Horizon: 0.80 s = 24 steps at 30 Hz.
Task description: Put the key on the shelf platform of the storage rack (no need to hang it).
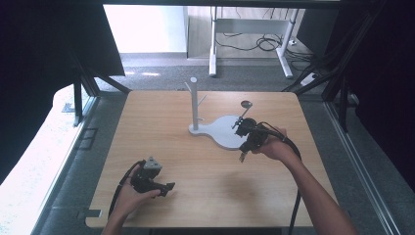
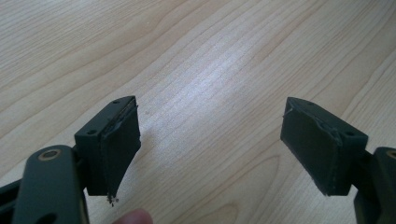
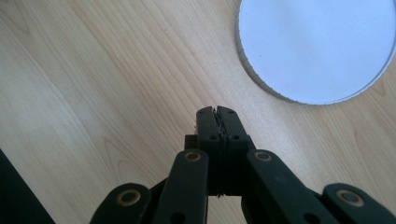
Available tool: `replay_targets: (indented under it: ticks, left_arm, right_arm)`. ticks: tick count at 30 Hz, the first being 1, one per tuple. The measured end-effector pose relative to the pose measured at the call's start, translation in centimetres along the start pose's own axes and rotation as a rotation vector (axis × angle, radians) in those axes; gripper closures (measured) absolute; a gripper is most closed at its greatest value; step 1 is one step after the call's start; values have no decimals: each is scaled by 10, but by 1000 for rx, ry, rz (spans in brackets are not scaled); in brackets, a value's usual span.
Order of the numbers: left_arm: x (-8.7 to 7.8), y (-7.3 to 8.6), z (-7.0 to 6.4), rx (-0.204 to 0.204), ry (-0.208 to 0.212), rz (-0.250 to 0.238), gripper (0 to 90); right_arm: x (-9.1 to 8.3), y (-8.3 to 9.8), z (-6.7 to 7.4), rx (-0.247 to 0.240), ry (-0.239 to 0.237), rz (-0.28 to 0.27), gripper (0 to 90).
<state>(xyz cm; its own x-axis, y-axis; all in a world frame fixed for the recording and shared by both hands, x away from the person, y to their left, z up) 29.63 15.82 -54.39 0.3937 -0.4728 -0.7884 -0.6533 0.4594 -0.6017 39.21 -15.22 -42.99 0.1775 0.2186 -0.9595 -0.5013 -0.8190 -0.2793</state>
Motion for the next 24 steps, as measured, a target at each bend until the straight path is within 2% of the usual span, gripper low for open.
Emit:
replay_targets:
  ticks: [14,24]
  left_arm:
    - [-2,-1,-1,4,2,-4,201]
    - [0,0,-2,-3,1,0,201]
  right_arm:
    - [-6,-17,-1,-11,4,-22,900]
    - [-3,-22,-4,6,18,-28,900]
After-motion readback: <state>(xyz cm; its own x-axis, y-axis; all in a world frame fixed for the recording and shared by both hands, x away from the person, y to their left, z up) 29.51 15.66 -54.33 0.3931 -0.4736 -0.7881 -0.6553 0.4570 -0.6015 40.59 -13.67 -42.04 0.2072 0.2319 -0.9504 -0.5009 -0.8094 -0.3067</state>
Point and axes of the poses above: each handheld gripper's, and its own axes: x roughly forward along the jaws, y roughly out of its underside, z roughly to its left, the point moved 4 cm from there along x, roughly forward along the jaws, and after that the axes turned 2 degrees about -x, right-handed, at the moved point
